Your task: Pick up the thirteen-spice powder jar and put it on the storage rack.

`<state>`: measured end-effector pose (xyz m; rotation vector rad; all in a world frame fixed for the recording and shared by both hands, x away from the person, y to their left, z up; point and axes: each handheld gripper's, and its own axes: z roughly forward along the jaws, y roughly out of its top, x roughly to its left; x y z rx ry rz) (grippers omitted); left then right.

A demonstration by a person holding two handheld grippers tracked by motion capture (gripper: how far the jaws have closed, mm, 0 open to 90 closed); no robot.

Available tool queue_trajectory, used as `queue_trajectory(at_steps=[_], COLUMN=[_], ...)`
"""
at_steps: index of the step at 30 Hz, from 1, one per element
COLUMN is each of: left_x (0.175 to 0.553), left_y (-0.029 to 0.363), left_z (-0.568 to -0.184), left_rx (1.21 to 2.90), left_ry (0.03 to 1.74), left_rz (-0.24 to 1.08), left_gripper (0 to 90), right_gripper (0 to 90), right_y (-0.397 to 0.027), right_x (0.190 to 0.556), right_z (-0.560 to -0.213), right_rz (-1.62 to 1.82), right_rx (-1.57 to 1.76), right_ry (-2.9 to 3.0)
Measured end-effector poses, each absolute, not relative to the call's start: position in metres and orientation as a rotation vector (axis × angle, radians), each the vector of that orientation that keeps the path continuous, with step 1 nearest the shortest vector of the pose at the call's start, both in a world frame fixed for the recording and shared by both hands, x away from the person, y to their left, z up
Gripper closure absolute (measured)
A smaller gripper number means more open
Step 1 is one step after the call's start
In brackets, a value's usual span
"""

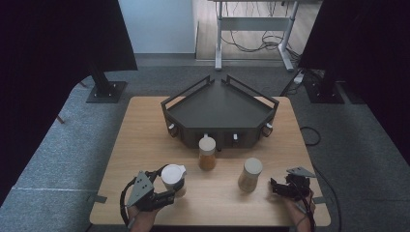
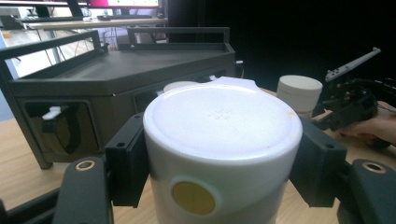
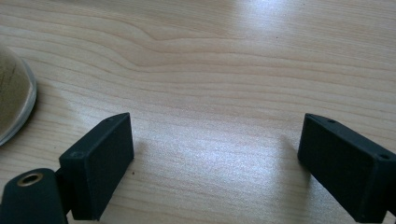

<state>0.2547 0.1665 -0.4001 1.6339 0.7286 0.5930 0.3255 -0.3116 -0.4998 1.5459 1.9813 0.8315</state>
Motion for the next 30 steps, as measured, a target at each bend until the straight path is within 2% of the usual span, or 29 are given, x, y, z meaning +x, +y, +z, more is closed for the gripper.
queue_trajectory(at_steps=[30], left_x=[0.285], left_y=[0.164], left_z=[-0.380], left_rx=[1.642], left_ry=[0.745], left_rz=[0.628], left_gripper=[30.7], right_gripper=[9.8], right_y=[-0.311], right_x=[0.326], right_z=[-0.500], right_rz=[0.833], right_rx=[1.543], right_ry=[1.984])
